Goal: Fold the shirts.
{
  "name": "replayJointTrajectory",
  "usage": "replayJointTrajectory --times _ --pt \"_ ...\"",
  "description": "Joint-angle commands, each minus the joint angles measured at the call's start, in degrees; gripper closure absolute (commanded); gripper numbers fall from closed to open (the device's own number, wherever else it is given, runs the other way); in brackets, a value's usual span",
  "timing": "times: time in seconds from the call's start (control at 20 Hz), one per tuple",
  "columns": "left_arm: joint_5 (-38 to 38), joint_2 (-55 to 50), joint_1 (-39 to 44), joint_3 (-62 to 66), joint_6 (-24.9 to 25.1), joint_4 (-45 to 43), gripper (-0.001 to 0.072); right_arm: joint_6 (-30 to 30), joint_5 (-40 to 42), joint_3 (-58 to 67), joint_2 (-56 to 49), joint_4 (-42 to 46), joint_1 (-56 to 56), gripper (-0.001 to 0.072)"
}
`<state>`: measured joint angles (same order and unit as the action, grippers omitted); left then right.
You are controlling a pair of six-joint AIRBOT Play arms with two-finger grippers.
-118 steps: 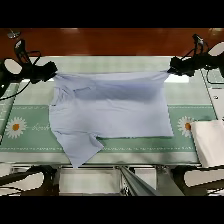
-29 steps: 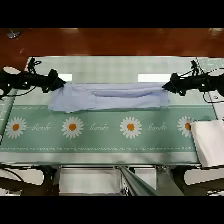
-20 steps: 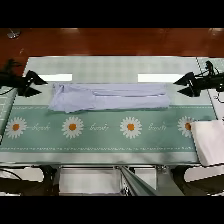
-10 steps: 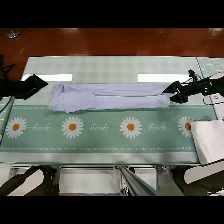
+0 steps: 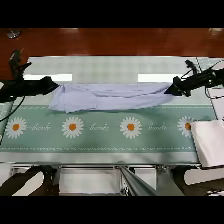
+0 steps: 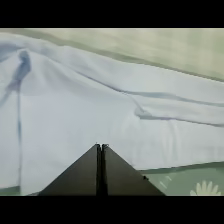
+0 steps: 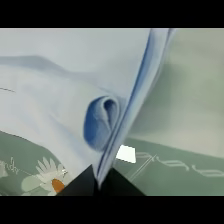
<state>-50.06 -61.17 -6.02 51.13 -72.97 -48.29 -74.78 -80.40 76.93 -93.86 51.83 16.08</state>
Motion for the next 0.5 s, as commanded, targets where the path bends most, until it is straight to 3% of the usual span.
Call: replayJointTrajectory --times 0.0,0.25,0.35,0.45 --pt "4.79 -0.39 8.72 0.00 10.93 7.43 0.0685 -0.09 3.04 -6.51 13.33 5.68 0.92 0.0689" --pt "11.32 -11.30 28.52 6.10 10.03 7.37 0.0686 -3.15 3.85 -19.58 37.66 5.55 0.90 0.0689" --pt "11.63 -18.38 34.36 12.52 5.95 6.86 0.0687 -5.03 2.78 -21.59 44.98 5.11 0.90 0.0689" --pt "11.69 -26.77 39.08 20.20 -4.02 3.65 0.0687 -6.05 1.51 -21.92 50.07 2.21 0.90 0.0689"
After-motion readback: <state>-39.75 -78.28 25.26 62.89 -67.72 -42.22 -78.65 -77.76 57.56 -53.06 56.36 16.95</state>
